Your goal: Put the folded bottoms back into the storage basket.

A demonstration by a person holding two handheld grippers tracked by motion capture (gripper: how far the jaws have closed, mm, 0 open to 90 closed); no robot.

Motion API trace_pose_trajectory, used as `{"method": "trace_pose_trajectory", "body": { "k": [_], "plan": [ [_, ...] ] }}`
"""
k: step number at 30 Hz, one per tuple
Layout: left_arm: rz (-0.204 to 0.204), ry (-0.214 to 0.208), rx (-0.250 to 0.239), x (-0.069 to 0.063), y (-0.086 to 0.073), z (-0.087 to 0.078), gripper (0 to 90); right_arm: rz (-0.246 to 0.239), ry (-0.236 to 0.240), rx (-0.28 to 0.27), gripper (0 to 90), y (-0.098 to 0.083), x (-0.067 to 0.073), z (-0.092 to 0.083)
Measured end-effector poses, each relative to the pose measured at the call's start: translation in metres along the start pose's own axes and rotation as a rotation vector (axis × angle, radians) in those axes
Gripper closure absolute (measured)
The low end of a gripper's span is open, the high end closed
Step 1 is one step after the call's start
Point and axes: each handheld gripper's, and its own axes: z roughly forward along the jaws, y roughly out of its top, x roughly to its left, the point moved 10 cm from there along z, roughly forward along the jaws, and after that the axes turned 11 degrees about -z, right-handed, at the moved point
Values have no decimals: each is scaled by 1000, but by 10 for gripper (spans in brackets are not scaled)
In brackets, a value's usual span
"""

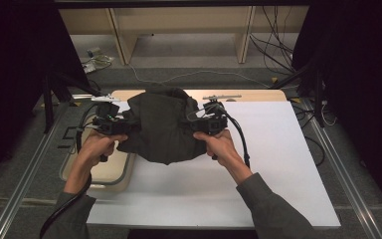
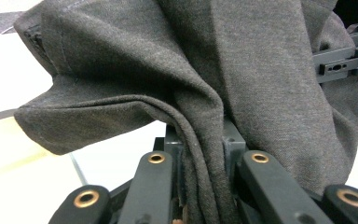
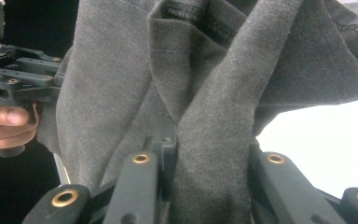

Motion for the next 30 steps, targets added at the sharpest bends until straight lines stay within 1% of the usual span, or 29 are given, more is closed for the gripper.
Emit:
{"method": "trace_pose_trajectory", "body": {
  "k": [2, 10, 17, 19, 22, 25, 30],
  "plan": [
    [-1, 2, -1, 4, 1, -5, 788, -4, 1, 0, 708, 1, 1, 2],
    [-10, 18, -12, 18, 4, -22, 788, -14, 15, 2, 708, 11, 14, 18],
    [-22, 30, -28, 30, 5, -33, 788, -25, 22, 6, 708, 18, 25, 30],
    [-19, 35, -29, 33, 5, -36, 788, -27, 24, 7, 708, 20, 28, 34],
    [-30, 39, -35, 37, 5, -41, 788, -31, 29, 9, 708, 22, 32, 38],
    [-32, 45, -39, 42, 5, -45, 787, -38, 34, 15, 708, 24, 38, 45],
    [-42, 58, -43, 51, 5, -51, 787, -50, 34, 22, 708, 26, 44, 51]
  ]
}}
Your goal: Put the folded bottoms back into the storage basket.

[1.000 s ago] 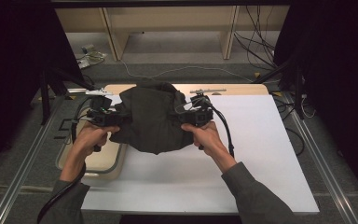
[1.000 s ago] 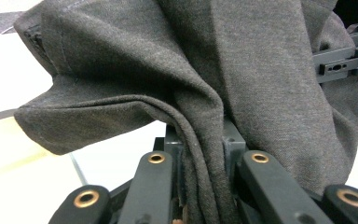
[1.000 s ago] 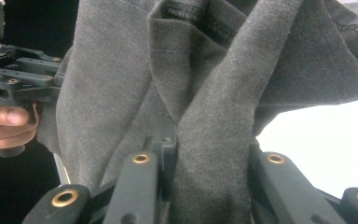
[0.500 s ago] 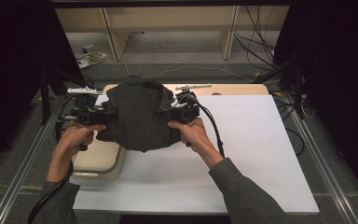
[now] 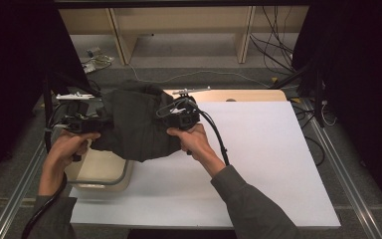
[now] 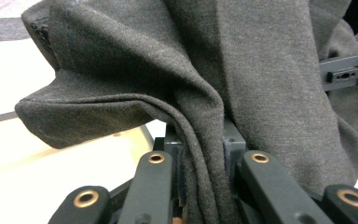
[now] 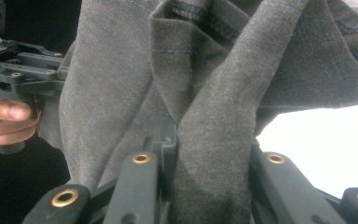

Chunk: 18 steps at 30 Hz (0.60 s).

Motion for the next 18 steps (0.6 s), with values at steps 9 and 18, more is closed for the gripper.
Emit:
{"method": "trace_pose_trajectory", "body": {
  "k": [9, 18],
  "plan": [
    [-11, 15, -14, 12, 1, -13, 787, 0, 12, 1, 708, 5, 10, 12],
    [-24, 26, -34, 27, 2, -30, 787, -6, 26, -3, 708, 13, 24, 27]
  ]
}}
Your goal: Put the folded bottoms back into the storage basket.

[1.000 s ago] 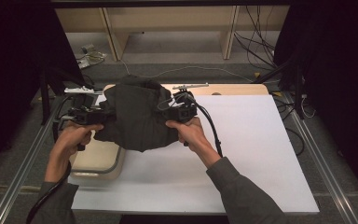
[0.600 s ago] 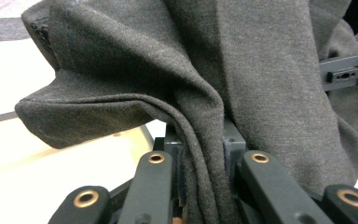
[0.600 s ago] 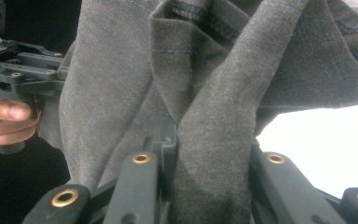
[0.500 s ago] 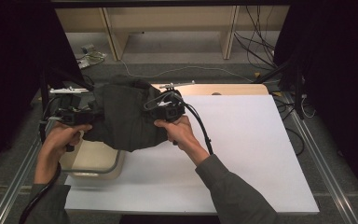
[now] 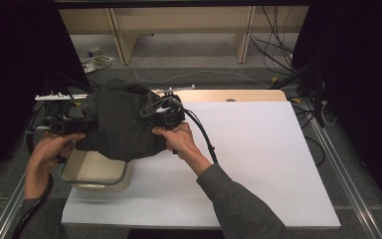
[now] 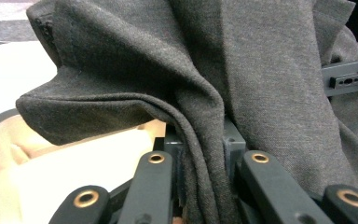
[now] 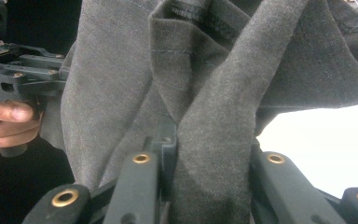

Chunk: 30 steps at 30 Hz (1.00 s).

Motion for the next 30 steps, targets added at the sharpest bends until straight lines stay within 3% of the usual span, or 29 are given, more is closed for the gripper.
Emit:
{"method": "trace_pose_trajectory", "body": {
  "k": [12, 30],
  "plan": [
    [-39, 22, -16, 23, -2, -13, 787, -1, 12, 9, 708, 4, 14, 23],
    [-82, 100, 20, 57, -15, -15, 787, 10, 14, 46, 708, -6, 30, 55]
  ]
}}
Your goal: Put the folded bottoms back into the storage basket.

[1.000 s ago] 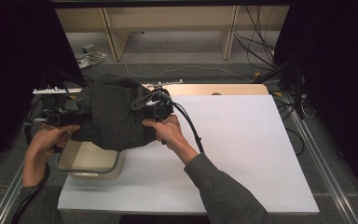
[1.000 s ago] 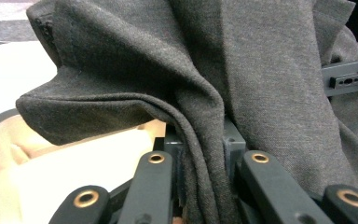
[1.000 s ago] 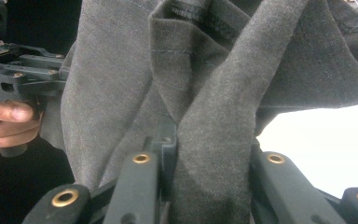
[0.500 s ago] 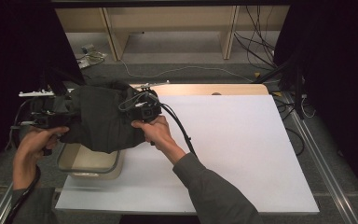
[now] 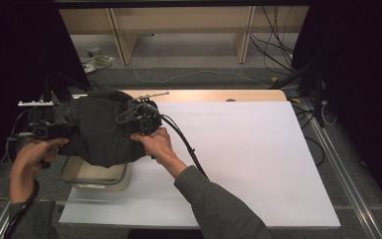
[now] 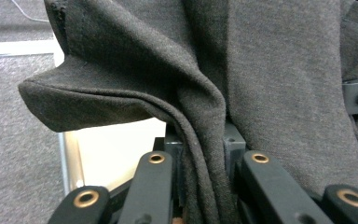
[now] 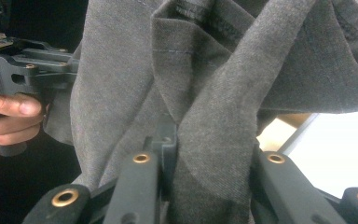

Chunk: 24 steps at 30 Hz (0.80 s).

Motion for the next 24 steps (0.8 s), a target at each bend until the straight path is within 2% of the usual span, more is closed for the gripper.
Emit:
{"method": "trace_pose_trajectory", "body": {
  "k": [7, 24],
  "plan": [
    [-29, 16, 23, 12, -6, 6, 788, 10, 3, 23, 708, -7, 5, 11],
    [-45, 79, 69, 30, -17, 16, 787, 29, 12, 54, 707, -18, 12, 28]
  ]
}}
